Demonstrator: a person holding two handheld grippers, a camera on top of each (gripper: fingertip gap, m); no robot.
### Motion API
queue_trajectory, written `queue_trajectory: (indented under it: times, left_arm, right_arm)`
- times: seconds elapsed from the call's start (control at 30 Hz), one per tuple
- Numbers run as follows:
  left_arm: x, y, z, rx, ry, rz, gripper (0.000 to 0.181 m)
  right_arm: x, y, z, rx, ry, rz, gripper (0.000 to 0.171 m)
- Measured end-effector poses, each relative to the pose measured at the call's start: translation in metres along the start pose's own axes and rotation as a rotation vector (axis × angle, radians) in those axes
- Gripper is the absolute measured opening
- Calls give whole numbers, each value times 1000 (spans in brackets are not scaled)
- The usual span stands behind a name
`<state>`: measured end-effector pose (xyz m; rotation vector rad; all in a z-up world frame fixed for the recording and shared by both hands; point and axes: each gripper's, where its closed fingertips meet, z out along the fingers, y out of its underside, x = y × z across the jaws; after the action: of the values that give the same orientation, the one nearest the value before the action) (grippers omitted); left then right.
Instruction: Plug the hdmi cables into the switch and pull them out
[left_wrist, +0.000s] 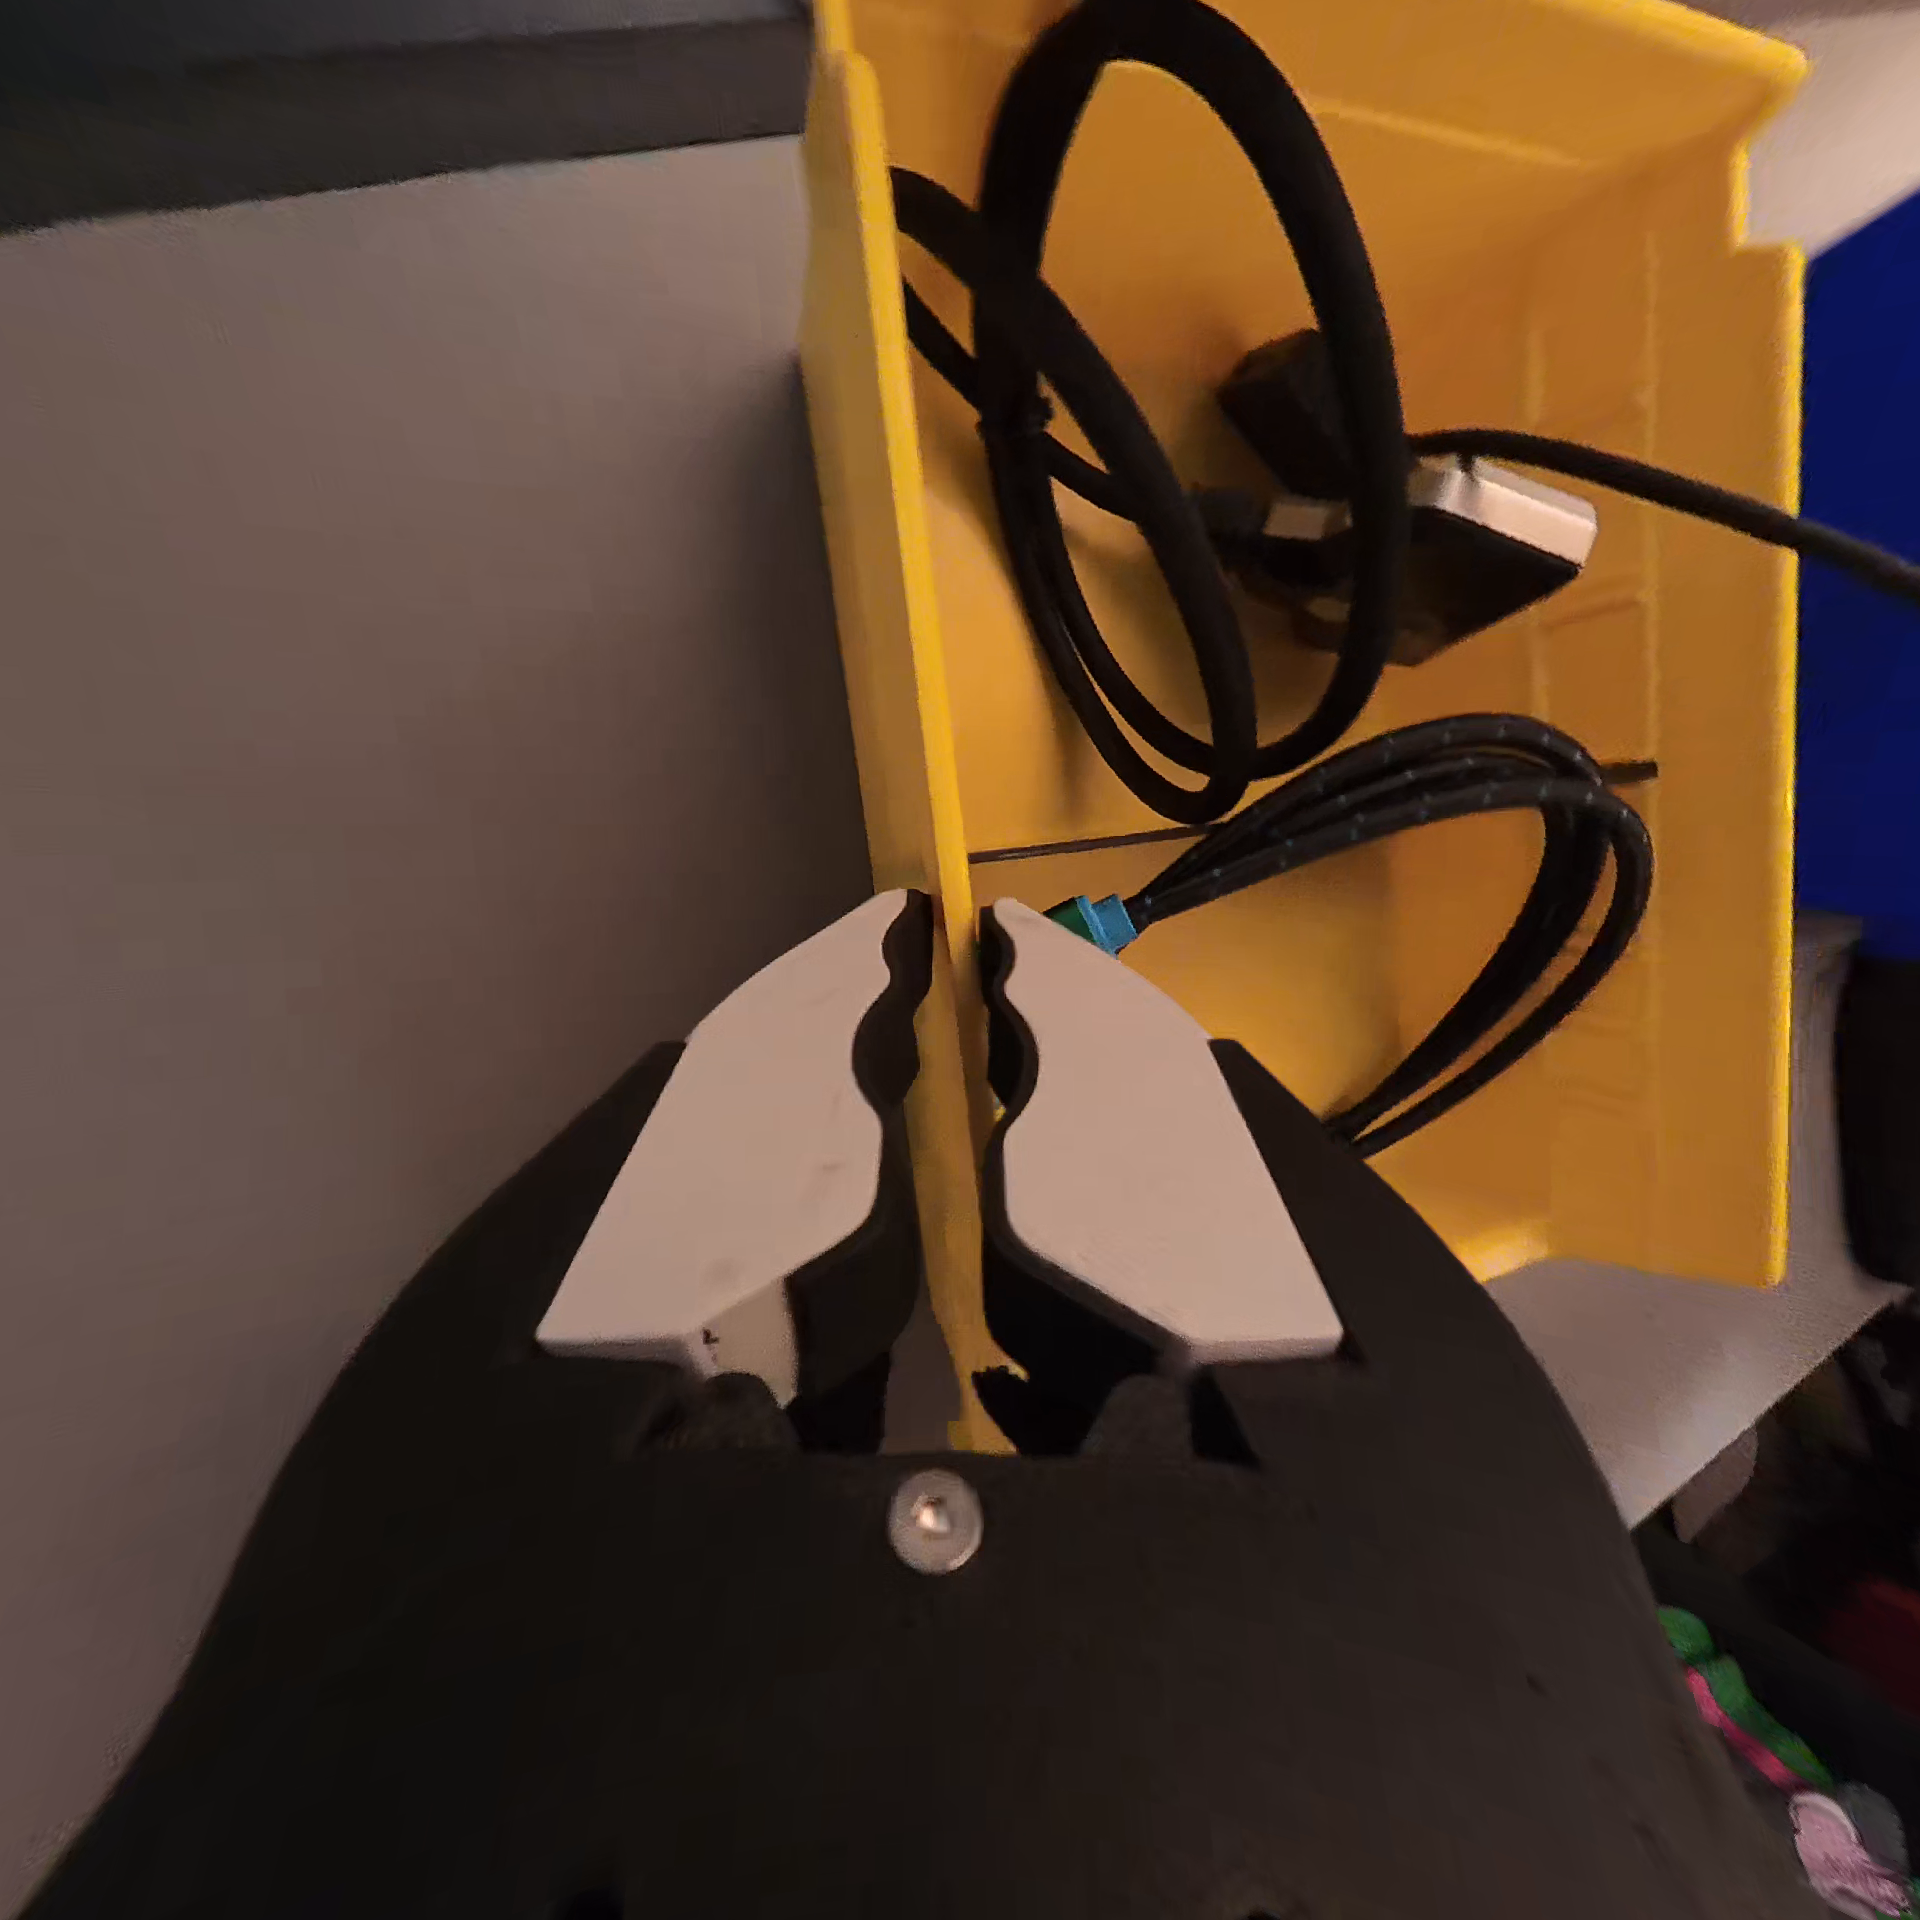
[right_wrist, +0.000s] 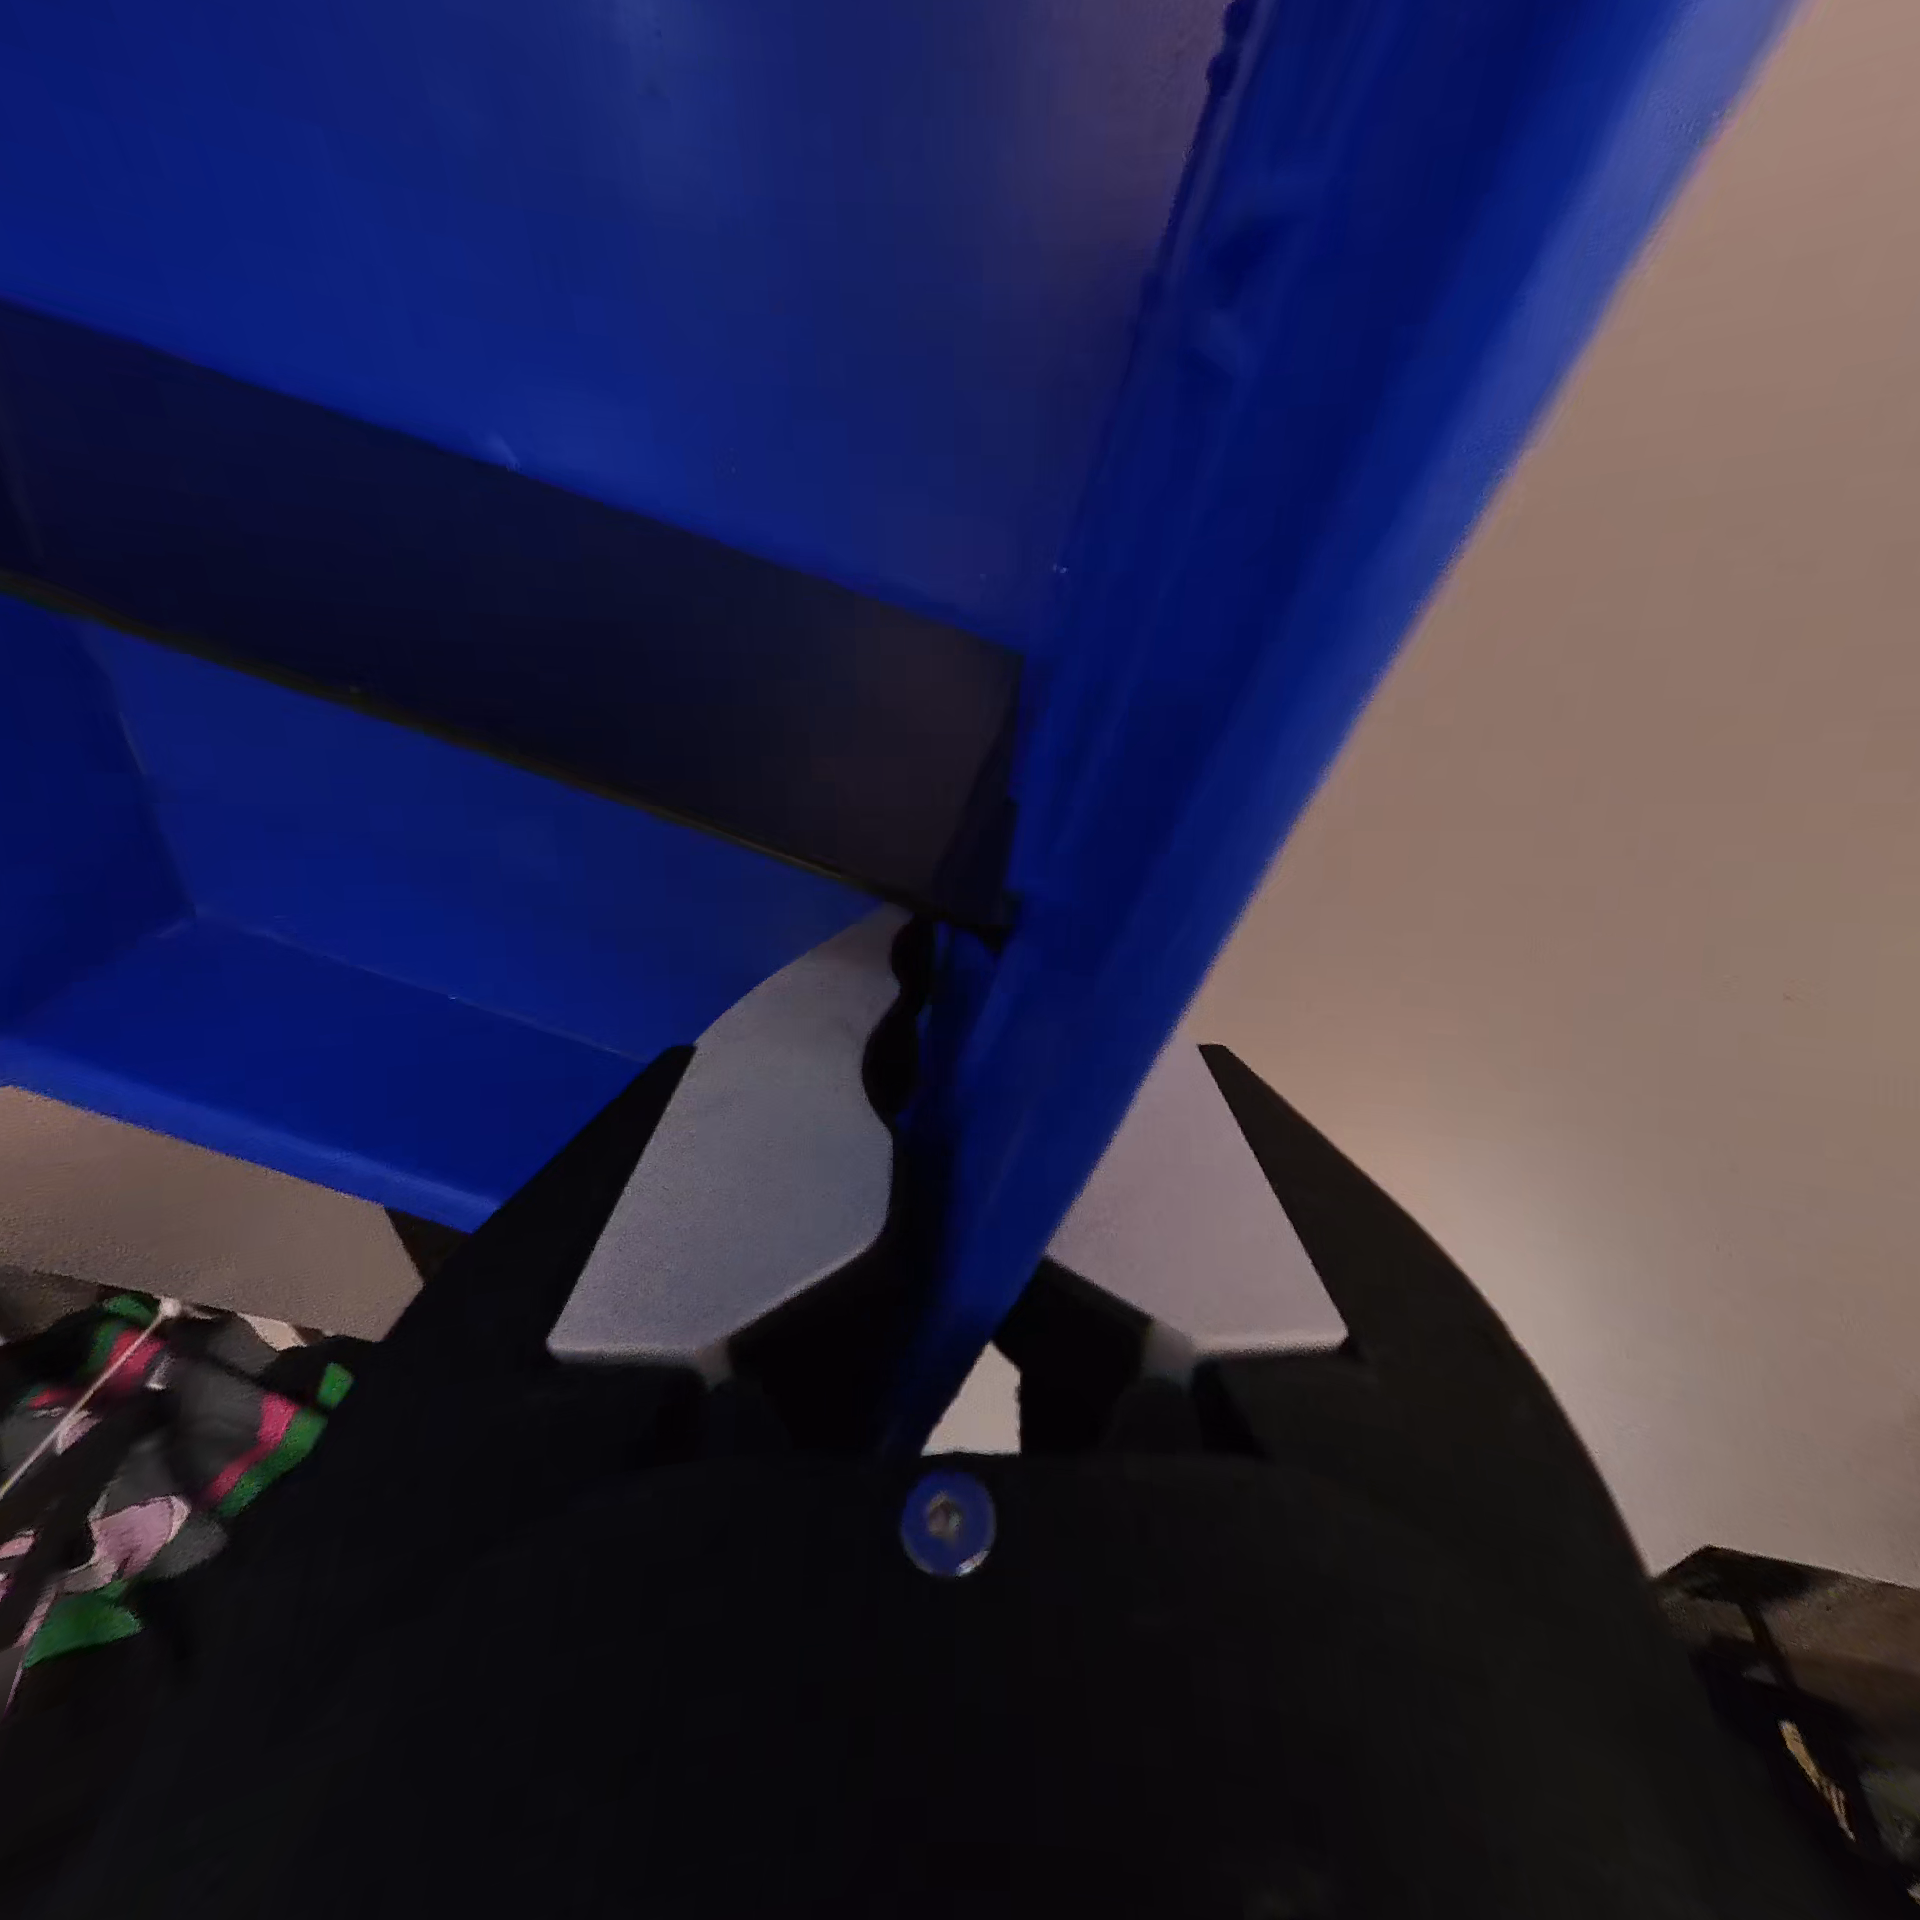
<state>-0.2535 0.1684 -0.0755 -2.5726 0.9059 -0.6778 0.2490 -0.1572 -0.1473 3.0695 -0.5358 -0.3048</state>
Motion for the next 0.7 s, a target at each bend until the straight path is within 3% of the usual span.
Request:
queue_trajectory:
  times: [0.17, 0.3, 0.57, 0.7]
  left_arm:
    - [-77, 30, -48, 79, -72, -215, 7]
    - [-113, 57, -77, 119, -107, -334, 7]
    - [-133, 71, -94, 204, -56, -476, 10]
    - [-134, 71, -94, 196, -109, -483, 9]
  right_arm:
    - [-11, -11, 1, -18, 17, -37, 8]
    - [-7, -14, 1, -29, 13, -85, 8]
    - [10, -12, -1, -44, 1, -62, 8]
    - [8, -11, -1, -40, 13, -72, 9]
